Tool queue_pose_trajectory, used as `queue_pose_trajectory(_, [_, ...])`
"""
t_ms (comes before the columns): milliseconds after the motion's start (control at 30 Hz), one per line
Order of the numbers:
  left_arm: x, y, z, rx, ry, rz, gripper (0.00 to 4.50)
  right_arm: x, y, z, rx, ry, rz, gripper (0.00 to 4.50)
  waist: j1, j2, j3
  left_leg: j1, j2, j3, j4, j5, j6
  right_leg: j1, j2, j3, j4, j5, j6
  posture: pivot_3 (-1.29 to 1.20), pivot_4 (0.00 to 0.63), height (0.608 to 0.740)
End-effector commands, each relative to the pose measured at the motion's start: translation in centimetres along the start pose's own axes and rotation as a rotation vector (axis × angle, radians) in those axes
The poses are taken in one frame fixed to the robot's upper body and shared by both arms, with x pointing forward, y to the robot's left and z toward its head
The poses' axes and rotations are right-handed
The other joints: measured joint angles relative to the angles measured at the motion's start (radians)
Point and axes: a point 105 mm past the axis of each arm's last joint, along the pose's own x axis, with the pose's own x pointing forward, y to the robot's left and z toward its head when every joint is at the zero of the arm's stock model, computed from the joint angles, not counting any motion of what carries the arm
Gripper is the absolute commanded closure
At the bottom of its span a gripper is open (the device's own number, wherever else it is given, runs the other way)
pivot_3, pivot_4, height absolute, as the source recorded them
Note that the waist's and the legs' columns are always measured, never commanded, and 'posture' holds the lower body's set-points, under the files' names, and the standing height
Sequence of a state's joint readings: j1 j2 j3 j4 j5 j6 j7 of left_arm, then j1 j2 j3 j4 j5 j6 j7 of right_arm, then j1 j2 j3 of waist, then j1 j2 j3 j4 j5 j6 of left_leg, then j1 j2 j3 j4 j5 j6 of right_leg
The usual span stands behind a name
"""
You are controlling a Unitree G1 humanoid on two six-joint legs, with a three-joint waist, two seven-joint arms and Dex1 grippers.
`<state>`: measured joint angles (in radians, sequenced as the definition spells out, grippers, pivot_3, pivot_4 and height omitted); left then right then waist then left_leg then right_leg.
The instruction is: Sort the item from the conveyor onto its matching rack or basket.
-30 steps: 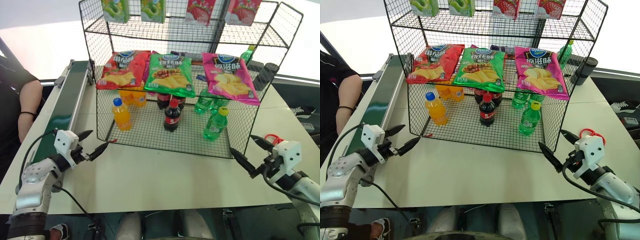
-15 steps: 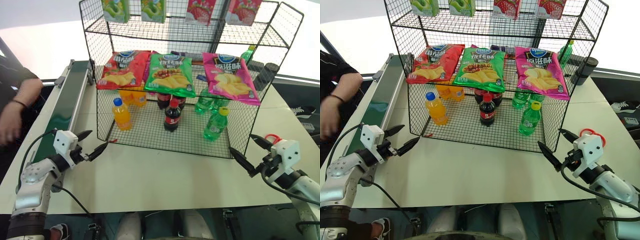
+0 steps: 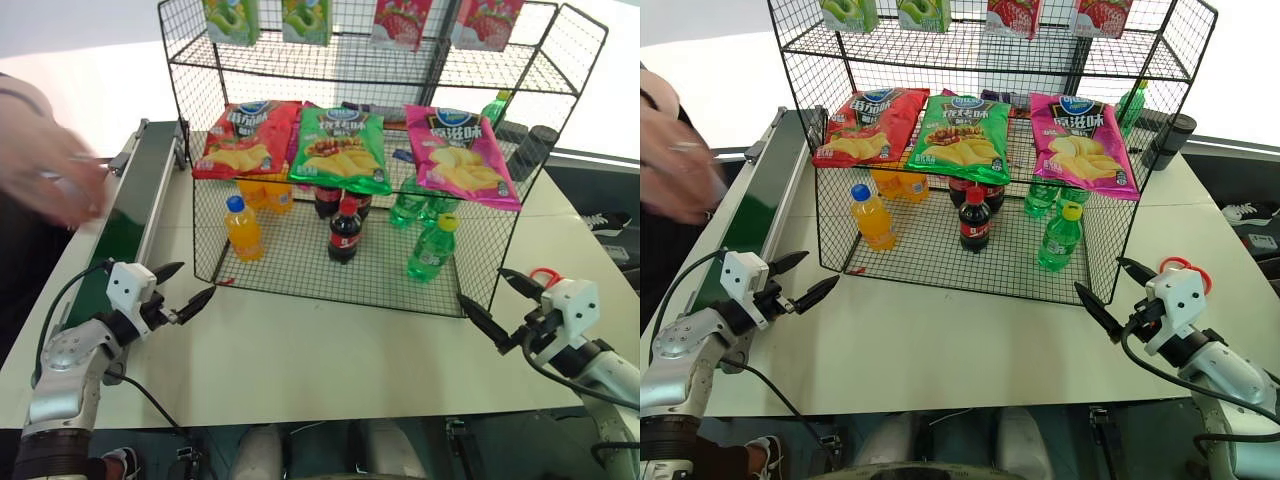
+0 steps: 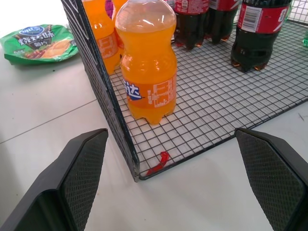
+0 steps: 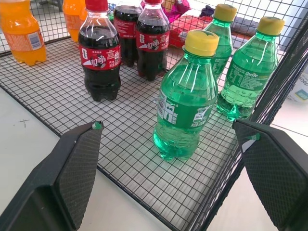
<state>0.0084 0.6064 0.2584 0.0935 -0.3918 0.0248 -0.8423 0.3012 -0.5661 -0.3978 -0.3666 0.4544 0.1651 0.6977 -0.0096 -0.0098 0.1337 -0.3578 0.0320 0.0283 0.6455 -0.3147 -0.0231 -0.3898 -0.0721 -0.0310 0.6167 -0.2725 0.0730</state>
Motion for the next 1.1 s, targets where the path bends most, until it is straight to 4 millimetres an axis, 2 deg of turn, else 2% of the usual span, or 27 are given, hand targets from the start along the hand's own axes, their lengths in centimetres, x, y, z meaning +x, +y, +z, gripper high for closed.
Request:
queue_pose_trajectory(33, [-0.2,0.1,1.1,0.034,-0.019,0.004,0.00,0.1,0.0,0.7,-0.014,-0.025,0.008,0.02,0.000,0.000,0.000,0.000,0.000,0.000,0.000,0.000,0.000,0.000,0.000,0.000,0.000,0.000,0.000,0.00,0.150,0.740])
queue_pose_trajectory(600, [0.6,-0.3,2.0,0.037,-0.026,-0.011,0.00,0.3,0.3,0.8,-0.012,-0.035,0.012,0.02,0.000,0.000,0.000,0.000,0.000,0.000,0.000,0.000,0.000,0.000,0.000,0.000,0.000,0.000,0.000,0.00,0.150,0.740])
queue_pose_trajectory(1100, [0.9,-0.3,2.7,0.050,-0.035,-0.010,0.00,1.4,0.6,1.3,-0.012,-0.052,0.023,0.02,0.000,0.000,0.000,-0.001,0.000,0.000,0.000,0.000,0.000,-0.001,0.000,0.000,-0.001,0.000,-0.001,0.00,0.150,0.740])
